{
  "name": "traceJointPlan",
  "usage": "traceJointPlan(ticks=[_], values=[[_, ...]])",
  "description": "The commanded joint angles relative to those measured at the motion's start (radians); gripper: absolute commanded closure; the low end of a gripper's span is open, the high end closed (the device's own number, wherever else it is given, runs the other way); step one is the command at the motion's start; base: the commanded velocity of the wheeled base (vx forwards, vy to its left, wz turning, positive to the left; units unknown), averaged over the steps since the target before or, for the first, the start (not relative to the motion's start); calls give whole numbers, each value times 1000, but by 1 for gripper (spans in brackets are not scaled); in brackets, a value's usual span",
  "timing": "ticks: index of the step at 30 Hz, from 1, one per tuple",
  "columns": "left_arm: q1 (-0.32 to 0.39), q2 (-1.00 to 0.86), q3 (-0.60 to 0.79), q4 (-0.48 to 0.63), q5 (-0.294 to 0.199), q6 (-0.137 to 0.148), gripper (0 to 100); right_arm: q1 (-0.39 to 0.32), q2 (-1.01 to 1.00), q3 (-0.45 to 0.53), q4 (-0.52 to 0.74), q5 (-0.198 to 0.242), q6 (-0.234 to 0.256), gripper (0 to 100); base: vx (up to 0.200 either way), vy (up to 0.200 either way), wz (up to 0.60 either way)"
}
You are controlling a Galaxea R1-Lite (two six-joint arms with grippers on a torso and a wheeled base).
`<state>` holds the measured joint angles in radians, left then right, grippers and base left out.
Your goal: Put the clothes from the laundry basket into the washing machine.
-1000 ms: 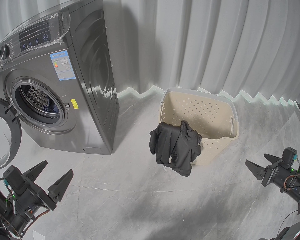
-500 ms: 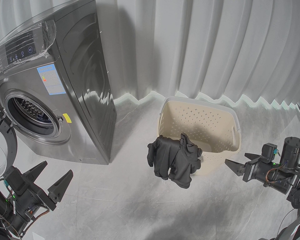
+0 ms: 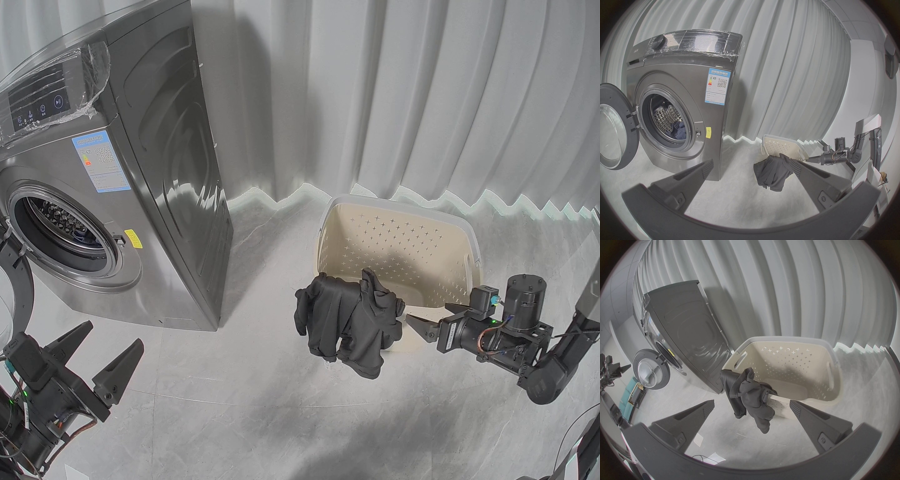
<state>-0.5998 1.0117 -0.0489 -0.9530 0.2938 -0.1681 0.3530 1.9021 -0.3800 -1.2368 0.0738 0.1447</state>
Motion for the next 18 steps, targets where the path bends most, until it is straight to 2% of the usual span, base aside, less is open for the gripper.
traceJointPlan(ticks=[1,12,18], values=[[0,-12,0,0,1,-1,0,1,166,-71,-30,14,-4,0,0,0,0],[0,-8,-2,0,1,-2,0,0,285,-186,-33,34,-10,0,0,0,0],[0,-4,-2,0,1,-2,0,-6,373,-280,-59,46,-11,0,0,0,0]])
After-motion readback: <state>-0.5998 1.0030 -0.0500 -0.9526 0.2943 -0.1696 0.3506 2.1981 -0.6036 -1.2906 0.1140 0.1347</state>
